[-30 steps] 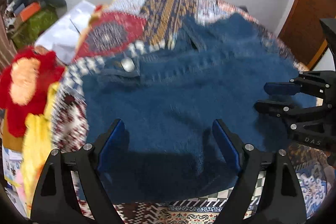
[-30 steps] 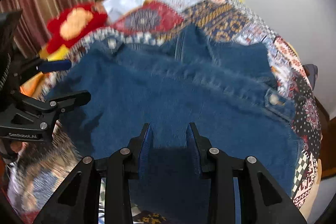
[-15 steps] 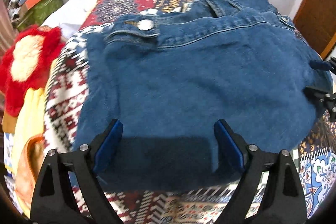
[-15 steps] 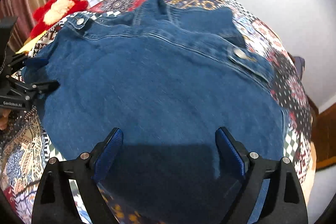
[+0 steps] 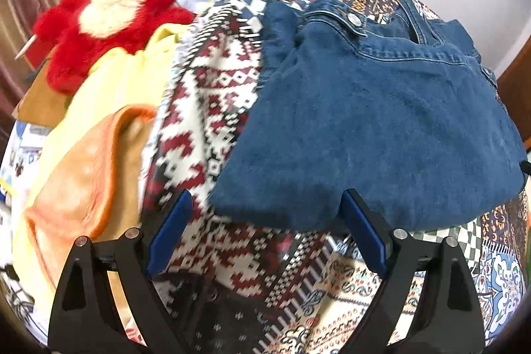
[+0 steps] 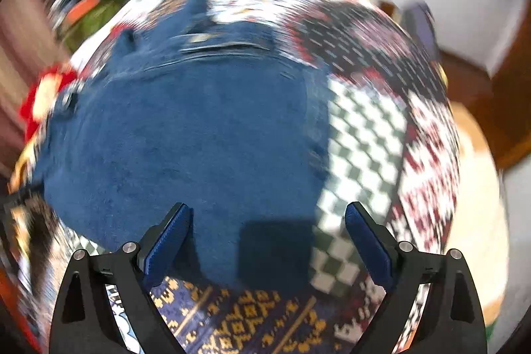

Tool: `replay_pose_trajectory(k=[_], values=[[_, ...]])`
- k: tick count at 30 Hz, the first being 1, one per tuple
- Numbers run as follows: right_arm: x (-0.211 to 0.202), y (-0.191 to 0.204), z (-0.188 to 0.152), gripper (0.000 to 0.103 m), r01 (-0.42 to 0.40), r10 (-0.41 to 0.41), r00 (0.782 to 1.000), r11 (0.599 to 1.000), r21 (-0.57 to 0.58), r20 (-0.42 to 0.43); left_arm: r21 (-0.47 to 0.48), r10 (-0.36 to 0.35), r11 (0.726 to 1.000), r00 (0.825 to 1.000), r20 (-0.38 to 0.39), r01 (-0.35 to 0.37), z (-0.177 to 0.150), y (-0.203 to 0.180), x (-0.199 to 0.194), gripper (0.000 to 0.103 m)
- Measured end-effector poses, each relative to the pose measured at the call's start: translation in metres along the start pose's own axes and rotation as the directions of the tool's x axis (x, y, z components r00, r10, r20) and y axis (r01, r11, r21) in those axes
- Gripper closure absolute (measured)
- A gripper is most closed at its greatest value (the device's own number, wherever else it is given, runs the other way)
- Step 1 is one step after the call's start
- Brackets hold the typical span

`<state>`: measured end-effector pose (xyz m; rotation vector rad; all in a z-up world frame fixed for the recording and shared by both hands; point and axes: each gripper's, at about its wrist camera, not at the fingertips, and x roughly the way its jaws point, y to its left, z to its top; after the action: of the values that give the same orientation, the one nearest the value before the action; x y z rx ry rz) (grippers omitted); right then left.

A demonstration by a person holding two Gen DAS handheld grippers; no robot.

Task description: Fold large clothes

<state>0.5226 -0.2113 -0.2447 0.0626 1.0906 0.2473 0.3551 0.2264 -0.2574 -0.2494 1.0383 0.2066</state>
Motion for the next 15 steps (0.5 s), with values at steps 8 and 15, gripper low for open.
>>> replay_pose_trajectory(k=[8, 15], values=[[-0.041, 0.004, -0.009, 0.010, 0.049, -0.048, 0.996, 0.999, -0.015, 0.073, -0.073, -0.007, 0.997, 1.000, 0.022, 0.008, -0.023, 0.008, -0.032, 0.012], [-0.070, 0.061, 0.000, 0.010, -0.017, 0.040, 0.985, 0.990, -0.137, 0.167, -0.225, -0.224, 0.947, 0.974, 0.046, 0.228, -0.035, 0.004, -0.043, 0.012]])
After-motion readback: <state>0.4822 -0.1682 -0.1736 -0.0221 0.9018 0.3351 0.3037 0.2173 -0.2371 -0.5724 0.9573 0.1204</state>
